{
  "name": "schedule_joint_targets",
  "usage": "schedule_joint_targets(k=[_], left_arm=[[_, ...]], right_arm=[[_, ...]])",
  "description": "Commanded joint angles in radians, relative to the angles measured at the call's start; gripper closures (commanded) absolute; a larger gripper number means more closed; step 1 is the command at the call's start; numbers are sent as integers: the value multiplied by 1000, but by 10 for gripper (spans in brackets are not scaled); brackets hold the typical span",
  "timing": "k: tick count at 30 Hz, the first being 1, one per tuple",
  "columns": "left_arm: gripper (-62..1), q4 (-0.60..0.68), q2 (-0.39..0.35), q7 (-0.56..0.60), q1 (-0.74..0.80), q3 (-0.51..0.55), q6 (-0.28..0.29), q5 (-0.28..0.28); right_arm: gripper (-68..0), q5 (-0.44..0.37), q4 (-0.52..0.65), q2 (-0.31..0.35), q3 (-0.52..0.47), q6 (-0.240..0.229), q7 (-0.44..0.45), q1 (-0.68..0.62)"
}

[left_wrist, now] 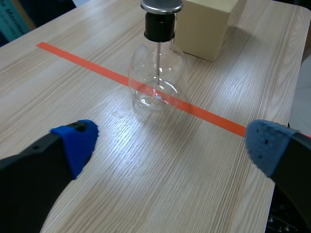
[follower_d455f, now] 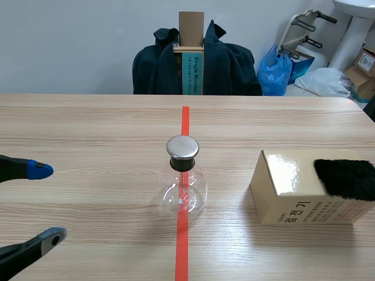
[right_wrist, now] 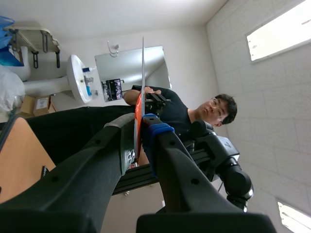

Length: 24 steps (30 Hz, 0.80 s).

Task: Do the electroscope experiment.
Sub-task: 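Rub the plate on the fur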

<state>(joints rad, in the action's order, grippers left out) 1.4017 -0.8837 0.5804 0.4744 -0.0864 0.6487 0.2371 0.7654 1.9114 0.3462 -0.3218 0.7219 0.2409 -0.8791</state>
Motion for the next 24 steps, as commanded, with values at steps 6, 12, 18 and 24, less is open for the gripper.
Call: schedule_joint_targets(k=[6,12,18,24], left_arm=[[-623,60,21,71,122,108,-2,13],[-623,79,21,106,180,161,-2,13],[-623,79,21,108,182,162,-2,13],[-623,79,21,109,182,162,-2,13]], right_arm=[[-8,-68,21,11,-48,61,26,13],[-8,-93,21,11,-72,61,36,15],[-8,-92,5,11,-71,28,12,57],[-8,-60,-103,8,-42,-21,9,167]])
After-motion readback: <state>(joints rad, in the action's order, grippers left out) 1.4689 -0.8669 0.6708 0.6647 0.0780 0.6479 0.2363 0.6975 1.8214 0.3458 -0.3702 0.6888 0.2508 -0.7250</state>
